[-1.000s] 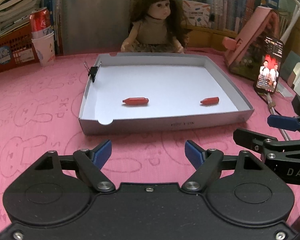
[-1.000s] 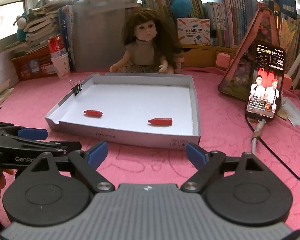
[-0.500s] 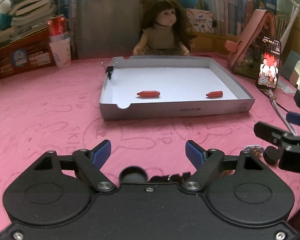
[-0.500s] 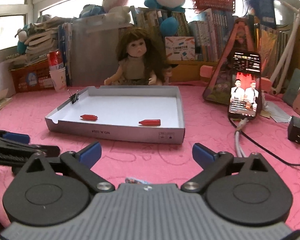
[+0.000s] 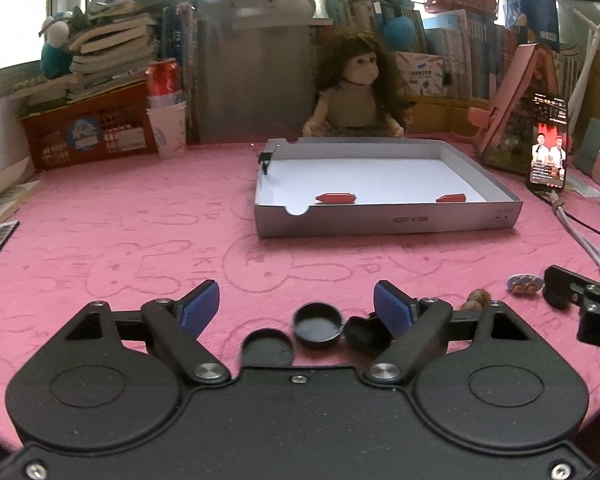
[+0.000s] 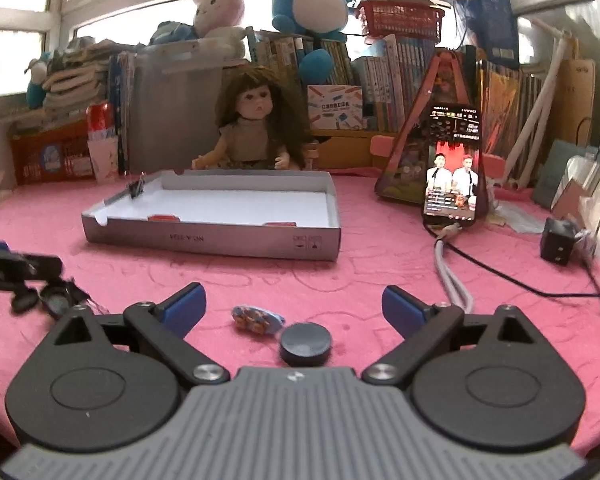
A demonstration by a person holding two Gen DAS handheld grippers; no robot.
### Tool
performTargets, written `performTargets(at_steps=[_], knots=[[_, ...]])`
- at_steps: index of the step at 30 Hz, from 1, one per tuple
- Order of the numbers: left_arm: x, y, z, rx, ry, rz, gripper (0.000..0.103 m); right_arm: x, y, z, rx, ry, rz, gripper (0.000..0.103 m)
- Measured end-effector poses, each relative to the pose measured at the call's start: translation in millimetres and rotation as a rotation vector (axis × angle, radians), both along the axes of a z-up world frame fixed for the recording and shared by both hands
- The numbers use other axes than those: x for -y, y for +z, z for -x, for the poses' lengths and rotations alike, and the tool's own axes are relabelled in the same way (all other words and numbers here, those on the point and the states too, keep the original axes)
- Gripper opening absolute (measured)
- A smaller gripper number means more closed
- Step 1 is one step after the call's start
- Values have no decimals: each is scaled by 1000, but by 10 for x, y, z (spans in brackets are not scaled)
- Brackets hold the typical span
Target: Organize rigid objects
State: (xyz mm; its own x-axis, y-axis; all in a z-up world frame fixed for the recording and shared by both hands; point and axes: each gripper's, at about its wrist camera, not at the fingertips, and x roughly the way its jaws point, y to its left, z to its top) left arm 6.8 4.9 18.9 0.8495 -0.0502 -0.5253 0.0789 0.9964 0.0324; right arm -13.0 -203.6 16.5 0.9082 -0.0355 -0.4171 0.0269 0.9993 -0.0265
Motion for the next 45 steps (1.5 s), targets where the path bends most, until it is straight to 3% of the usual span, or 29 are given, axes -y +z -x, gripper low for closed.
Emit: performTargets(at_steps=[16, 18, 26, 28, 30, 34, 36, 45], knots=[[-243, -193, 174, -18, 26, -31, 65, 125, -175, -5, -61, 11, 22, 84], [-252, -213, 170, -22, 29, -28, 64, 106, -196, -28, -69, 8, 33, 78], [-215, -290, 110, -47, 36, -18, 63, 71, -222, -58, -71, 13, 45, 77], [-215, -296, 102, -47, 38, -8, 58, 64, -228, -67, -73, 6, 54, 70], [-215, -301, 96, -47, 34, 4, 51, 51, -236, -82, -74, -15, 77, 55], [-186, -301, 116, -36, 25, -2, 30, 69, -244, -81, -84, -1, 53, 46], [-171, -291, 123, -37, 30, -5, 30, 61, -238, -71, -88, 9, 52, 38], [-219, -147, 98, -19, 56, 15, 29, 50, -116, -96, -90, 20, 25, 37]])
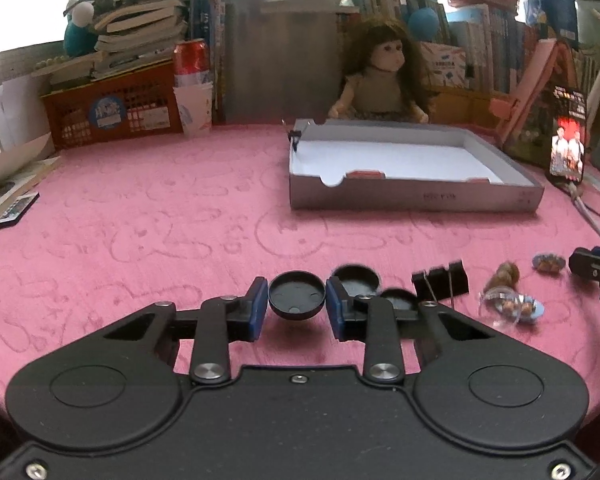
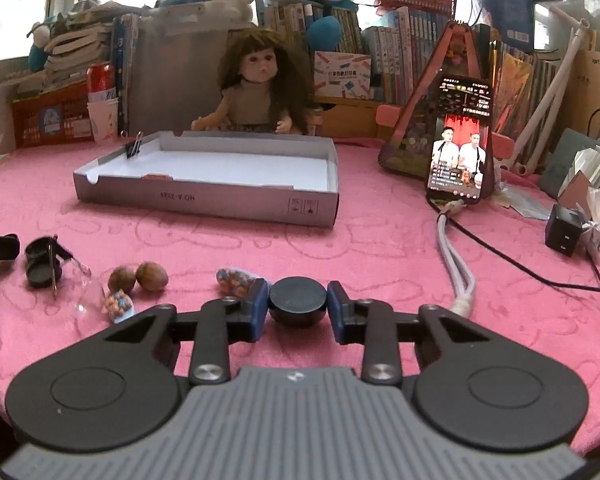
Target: Organize rigid objects
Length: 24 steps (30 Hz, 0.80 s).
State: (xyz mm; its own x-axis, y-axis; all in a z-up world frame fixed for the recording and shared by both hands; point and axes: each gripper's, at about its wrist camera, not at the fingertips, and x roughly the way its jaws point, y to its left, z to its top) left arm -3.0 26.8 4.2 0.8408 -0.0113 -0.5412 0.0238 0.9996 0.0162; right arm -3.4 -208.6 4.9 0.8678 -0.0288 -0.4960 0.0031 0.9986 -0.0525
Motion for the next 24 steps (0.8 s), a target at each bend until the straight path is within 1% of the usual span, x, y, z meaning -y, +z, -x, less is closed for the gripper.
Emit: performTargets(at_steps=[5, 12, 16, 20, 24], knots=[[-8, 106, -79, 18, 5, 10, 29, 53, 100, -90, -6, -13, -51, 37], [17, 281, -289, 30, -13, 51, 29, 104, 184, -301, -35, -36, -115, 37], [45, 371, -466, 17, -30, 83, 29, 144, 238, -447, -48, -47, -145, 37], [117, 456, -658, 23, -57, 78, 29, 169, 321, -625, -62, -38, -179, 37], [187, 518, -880, 12, -71, 89, 29, 190, 388, -841, -77, -26, -196, 37]])
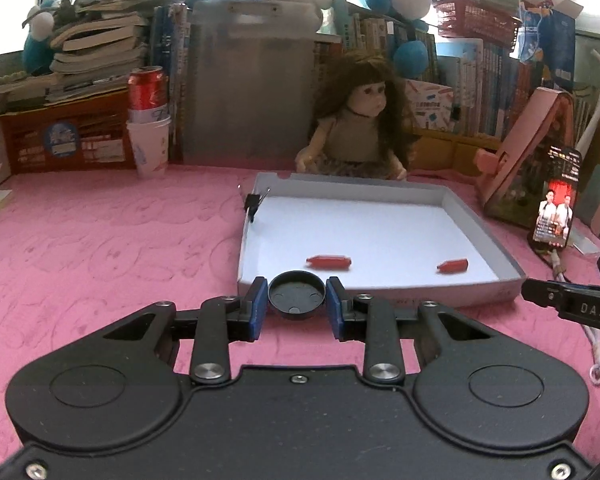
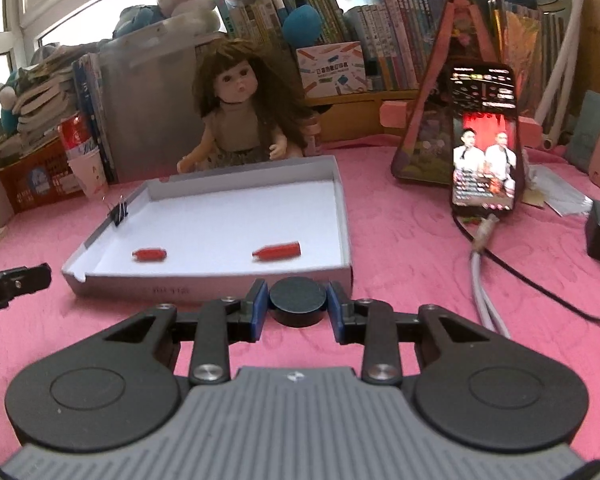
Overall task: Organize rigid objects
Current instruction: 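Carry the black lids in both tools into the grey tray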
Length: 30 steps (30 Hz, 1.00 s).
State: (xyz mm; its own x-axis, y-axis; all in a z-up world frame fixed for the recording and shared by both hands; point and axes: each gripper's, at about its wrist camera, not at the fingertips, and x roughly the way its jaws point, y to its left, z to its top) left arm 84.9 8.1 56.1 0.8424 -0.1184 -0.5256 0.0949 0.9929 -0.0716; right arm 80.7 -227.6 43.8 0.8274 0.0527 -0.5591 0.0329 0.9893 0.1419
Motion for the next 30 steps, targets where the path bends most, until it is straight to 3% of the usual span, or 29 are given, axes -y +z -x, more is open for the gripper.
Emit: performTargets(at_steps=[8, 15, 19, 30], knots=[[128, 86, -516, -28, -17, -8, 29, 81, 56, -532, -75, 6, -67, 37], [190, 58, -1066, -134, -20, 19, 29, 123, 46, -1026, -182, 3, -101, 37], [241, -32, -1317, -187, -17, 21, 29, 72, 27, -1216, -219, 17, -91, 37], [423, -323, -1658, -237, 14, -34, 29, -102, -81, -1560, -252, 39, -18, 37]])
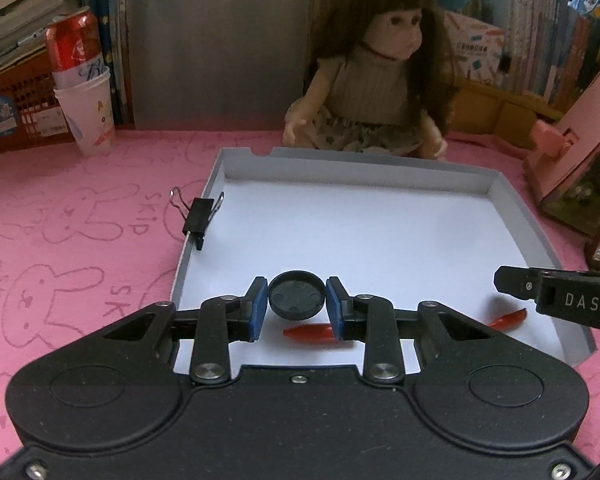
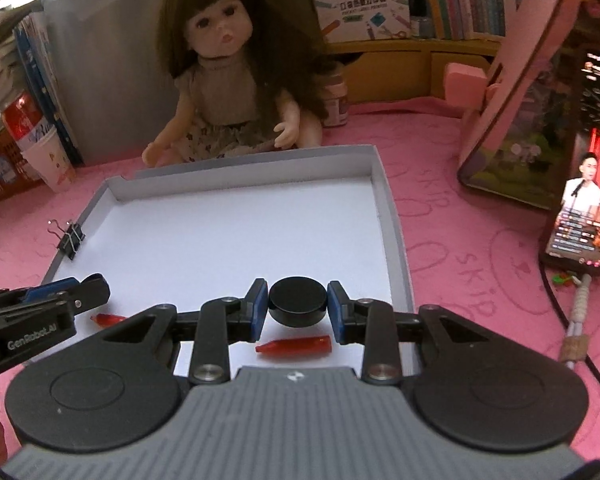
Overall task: Organize rigid objects
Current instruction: 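Carry the black lids in both tools into the grey tray, then open the left tool beside a crayon while the right tool releases its lid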
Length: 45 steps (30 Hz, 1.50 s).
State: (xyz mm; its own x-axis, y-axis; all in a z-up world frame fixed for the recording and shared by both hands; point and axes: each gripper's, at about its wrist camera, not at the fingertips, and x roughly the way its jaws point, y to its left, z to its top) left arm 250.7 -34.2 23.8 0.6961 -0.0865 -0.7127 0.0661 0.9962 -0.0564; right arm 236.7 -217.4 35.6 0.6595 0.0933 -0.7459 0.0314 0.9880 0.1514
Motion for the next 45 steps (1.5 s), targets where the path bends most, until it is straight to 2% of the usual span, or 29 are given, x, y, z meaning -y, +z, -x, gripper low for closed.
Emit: performTargets(at_steps=[8, 21, 28, 29, 30, 31, 33, 40, 45], knots=[[18, -129, -100, -17, 11, -16, 29, -28, -102, -59, -27, 7, 13, 37], [97, -171, -82, 13, -12, -60, 30, -95, -158, -66, -29, 32, 51, 38], [54, -159, -101, 4, -9, -35, 30, -96, -157, -58, -28, 33, 50, 40], [41, -153, -104, 1, -6, -27, 30, -95, -153, -54, -27, 35, 48, 45], [21, -143, -107, -2, -3, -17, 34, -93, -147, -52, -26, 35, 46, 54], [0, -127, -103, -3, 1, -6, 42, -93, -139, -47, -22, 35, 45, 55], [-38, -82, -79, 11, 8, 13, 48, -87, -103, -22, -8, 39, 40, 61], [-119, 113, 150, 62, -26, 36, 61, -62, 85, 186, 66, 63, 41, 70], [-123, 189, 436, 103, -63, 39, 63, -72, 184, 441, 127, 89, 60, 76]])
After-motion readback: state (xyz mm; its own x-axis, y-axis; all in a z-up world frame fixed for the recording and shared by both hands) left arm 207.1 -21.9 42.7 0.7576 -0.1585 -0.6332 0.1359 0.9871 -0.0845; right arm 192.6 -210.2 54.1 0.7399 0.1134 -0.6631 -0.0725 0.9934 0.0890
